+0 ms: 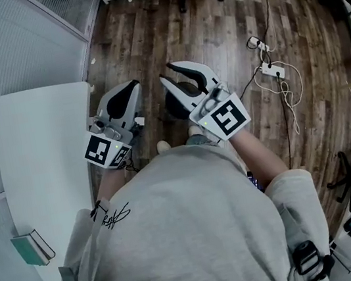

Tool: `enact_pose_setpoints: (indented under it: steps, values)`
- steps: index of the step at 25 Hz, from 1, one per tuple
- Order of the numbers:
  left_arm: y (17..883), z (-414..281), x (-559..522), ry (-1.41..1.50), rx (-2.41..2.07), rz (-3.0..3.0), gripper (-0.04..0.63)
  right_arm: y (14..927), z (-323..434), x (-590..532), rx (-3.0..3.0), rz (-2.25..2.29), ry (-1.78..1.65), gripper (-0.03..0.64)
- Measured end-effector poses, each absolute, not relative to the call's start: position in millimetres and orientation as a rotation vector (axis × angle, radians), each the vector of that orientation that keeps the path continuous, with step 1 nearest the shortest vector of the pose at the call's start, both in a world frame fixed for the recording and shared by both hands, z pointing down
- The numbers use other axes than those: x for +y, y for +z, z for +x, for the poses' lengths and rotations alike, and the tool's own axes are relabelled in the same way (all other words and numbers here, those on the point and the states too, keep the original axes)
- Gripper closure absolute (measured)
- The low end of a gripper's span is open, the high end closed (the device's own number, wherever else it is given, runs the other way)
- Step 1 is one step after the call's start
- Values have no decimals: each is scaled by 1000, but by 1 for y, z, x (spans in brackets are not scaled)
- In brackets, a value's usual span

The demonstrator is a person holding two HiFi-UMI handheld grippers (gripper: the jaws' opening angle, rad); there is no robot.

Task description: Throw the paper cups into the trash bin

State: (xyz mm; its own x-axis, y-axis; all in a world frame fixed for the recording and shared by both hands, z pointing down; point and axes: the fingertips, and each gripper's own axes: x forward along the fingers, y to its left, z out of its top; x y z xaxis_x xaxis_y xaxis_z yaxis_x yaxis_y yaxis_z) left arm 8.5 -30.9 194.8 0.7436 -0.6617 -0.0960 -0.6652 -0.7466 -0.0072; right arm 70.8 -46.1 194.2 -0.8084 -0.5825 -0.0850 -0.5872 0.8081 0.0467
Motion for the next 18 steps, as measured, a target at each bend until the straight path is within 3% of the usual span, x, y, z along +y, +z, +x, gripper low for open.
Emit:
enact_pose_setpoints:
  steps: [7,18]
  values:
    - [188,8,-32,148,1110,-2874,601,187,70,-42,2918,-915,131,577]
    - [183,8,-32,159,1131,-2858,601,183,70,-42,2907,-920,138,600]
